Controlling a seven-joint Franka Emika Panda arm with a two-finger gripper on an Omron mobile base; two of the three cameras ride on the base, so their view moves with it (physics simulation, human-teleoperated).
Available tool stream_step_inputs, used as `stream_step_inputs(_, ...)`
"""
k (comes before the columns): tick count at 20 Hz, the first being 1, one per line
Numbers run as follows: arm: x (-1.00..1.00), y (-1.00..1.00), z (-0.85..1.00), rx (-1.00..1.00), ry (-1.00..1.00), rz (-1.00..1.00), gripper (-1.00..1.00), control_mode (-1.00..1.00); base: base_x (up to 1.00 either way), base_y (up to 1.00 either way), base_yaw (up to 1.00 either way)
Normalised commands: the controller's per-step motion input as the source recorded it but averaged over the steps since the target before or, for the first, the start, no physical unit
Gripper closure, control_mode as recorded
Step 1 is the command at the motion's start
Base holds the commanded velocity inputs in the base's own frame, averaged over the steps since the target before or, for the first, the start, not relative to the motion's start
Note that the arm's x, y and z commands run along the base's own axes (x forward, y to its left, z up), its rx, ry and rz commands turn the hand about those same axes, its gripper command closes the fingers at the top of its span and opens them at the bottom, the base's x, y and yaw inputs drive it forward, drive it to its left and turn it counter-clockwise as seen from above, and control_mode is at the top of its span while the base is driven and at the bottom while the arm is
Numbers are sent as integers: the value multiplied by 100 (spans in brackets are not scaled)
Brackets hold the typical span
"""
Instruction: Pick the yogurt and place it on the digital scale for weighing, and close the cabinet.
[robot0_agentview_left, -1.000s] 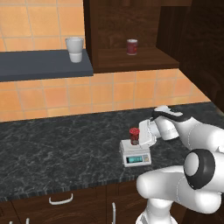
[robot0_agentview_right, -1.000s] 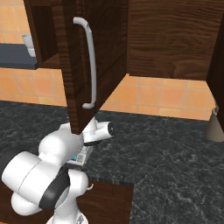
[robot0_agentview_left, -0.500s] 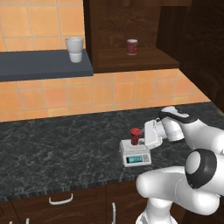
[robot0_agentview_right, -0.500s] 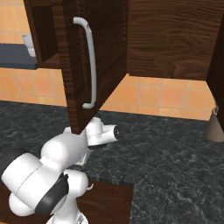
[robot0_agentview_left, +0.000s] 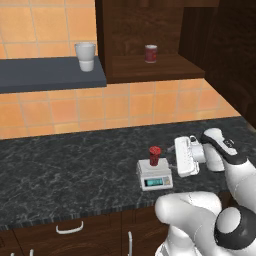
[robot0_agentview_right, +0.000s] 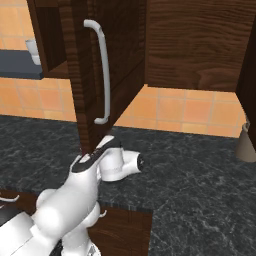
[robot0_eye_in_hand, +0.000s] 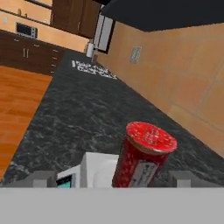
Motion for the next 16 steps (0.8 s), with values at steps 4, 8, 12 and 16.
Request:
stream_step_inputs(4,-67,64,40,-14,-33,0,-100,-100,0,0,0)
stream_step_inputs(8,-54,76,46,-20,-34,0,-100,-100,0,0,0)
stream_step_inputs(12,-62,32,51,-15,-33,-7,-100,-100,0,0,0)
stream_step_inputs(16,-63,50,27,-32,-50,-21,-100,-100,0,0,0)
